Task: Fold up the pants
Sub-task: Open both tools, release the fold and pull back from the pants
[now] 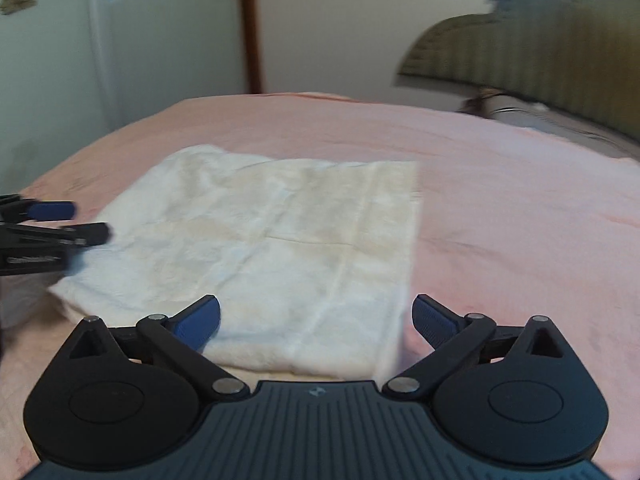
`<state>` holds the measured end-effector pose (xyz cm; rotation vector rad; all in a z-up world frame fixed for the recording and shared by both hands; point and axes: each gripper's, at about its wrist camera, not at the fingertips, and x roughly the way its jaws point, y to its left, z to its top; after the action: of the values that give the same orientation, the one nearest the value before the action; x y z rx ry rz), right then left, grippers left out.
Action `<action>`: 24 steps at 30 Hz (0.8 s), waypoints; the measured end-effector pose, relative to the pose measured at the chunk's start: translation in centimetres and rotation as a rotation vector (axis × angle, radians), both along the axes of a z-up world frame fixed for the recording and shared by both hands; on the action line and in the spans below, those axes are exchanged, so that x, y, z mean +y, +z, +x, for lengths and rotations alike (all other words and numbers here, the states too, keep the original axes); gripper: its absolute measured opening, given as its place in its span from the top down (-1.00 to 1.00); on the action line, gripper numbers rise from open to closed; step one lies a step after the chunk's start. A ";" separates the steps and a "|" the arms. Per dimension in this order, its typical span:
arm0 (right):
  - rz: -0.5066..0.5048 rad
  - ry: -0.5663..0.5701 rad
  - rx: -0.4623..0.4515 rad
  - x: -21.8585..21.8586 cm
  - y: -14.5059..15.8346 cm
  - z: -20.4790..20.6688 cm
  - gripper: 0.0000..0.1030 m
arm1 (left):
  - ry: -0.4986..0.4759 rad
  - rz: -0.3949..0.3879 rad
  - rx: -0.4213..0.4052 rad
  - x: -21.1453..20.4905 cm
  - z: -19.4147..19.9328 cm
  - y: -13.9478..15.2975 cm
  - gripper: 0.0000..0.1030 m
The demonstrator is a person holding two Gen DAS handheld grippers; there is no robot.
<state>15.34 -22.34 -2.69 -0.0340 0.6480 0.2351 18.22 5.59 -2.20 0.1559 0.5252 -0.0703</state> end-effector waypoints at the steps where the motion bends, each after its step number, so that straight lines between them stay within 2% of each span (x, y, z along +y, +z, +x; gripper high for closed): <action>1: 0.011 -0.006 -0.028 -0.1 0.3 -0.8 -1.00 | -0.008 0.013 0.000 -0.1 -0.7 -0.3 -0.40; 2: 0.040 0.012 -0.052 -0.2 0.6 -1.5 -1.00 | -0.020 0.036 -0.005 -0.4 -1.1 -0.7 -0.40; 4: 0.088 0.074 -0.070 0.1 0.4 -2.5 -1.00 | -0.043 0.148 -0.058 -1.7 -2.3 -2.0 -0.41; 5: 0.055 0.084 -0.060 0.5 0.0 -2.4 -1.00 | -0.056 0.201 -0.090 -2.2 -2.8 -2.5 -0.40; 7: -0.079 0.092 0.001 1.5 -2.0 -1.8 -1.00 | -0.074 0.296 -0.140 -3.3 -3.4 -3.3 -0.39; 8: -0.063 0.108 -0.013 1.3 -2.7 -2.0 -1.00 | -0.073 0.310 -0.147 -3.5 -3.6 -3.4 -0.38; 11: -0.025 0.062 0.005 0.2 -2.3 -2.7 -1.00 | -0.061 0.271 -0.142 -3.3 -4.1 -2.3 -0.41; 13: -0.036 0.009 -0.060 0.0 -1.4 -4.1 -1.00 | -0.047 0.221 -0.146 -3.0 -5.0 -1.6 -0.44; 14: -0.036 0.005 -0.095 0.0 -1.0 -4.8 -1.00 | -0.046 0.192 -0.140 -3.0 -5.2 -1.3 -0.53; 16: -0.004 0.033 -0.167 0.0 -0.3 -5.8 -1.00 | -0.067 0.132 -0.117 -3.1 -5.6 -1.2 -0.62; 18: 0.026 0.083 -0.210 0.3 0.2 -6.0 -1.00 | -0.099 0.103 -0.106 -3.5 -5.9 -1.2 -0.62; 21: 0.033 0.157 -0.173 1.3 0.2 -4.7 -1.00 | -0.126 0.116 -0.094 -4.4 -5.7 -1.6 -0.70; 23: 0.023 0.168 -0.078 1.3 -1.2 -3.3 -1.00 | -0.134 0.126 -0.067 -4.6 -4.9 -2.3 -0.82; 24: 0.001 0.158 -0.041 1.3 -1.9 -2.7 -1.00 | -0.128 0.118 -0.047 -4.5 -4.4 -2.6 -0.82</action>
<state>12.60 -21.05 -4.55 -0.0895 0.6049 0.3866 13.78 1.07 -4.84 0.3055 0.4721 -0.1608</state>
